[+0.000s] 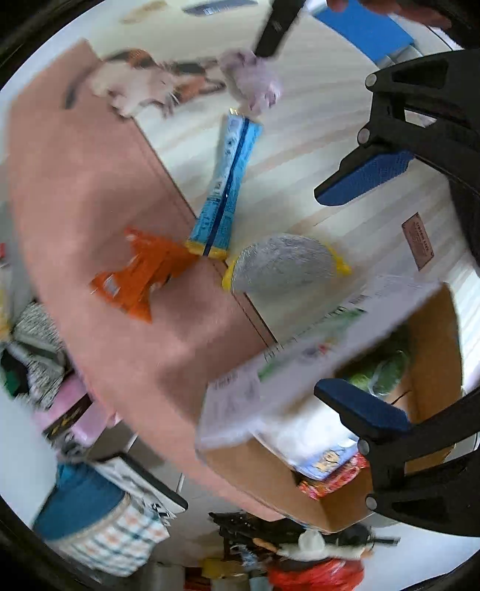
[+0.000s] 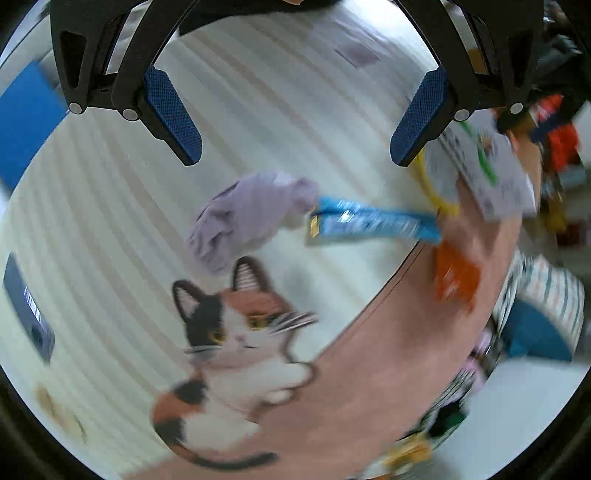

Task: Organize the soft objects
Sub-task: 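Grasp the silver sponge with the left gripper while the right grasps the lilac sock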

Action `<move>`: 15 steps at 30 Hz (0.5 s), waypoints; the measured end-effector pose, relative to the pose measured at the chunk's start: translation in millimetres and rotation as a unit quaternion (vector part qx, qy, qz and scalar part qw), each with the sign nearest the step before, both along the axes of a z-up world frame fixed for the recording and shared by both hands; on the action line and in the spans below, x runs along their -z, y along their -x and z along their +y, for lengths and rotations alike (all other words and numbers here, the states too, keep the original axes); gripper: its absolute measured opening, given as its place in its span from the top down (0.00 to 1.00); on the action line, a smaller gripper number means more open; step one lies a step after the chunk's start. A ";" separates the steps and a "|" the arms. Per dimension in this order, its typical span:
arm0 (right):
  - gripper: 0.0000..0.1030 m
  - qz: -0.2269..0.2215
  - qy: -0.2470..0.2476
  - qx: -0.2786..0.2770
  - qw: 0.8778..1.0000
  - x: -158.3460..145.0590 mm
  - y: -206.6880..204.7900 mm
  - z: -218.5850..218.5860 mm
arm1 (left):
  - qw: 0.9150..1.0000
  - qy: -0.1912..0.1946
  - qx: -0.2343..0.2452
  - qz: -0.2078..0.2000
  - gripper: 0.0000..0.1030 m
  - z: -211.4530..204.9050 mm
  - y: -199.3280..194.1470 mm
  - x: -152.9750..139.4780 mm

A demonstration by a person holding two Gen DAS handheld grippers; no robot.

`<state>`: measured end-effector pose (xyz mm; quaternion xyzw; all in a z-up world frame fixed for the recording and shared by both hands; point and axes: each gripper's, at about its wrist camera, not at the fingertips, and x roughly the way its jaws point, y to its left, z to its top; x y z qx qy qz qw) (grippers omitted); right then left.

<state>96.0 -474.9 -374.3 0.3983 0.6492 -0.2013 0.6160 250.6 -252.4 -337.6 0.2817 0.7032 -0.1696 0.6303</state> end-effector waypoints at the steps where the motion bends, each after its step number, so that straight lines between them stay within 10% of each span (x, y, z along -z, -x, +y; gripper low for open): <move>1: 0.00 0.003 -0.014 0.019 1.000 9.3 1.5 -7.8 | 1.000 -0.009 0.002 0.015 0.09 -6.0 -2.5 14.0; 15: 0.10 0.057 -0.087 0.122 0.987 92.7 2.3 -31.5 | 0.987 -0.099 -0.017 0.123 0.09 -17.7 -7.1 128.6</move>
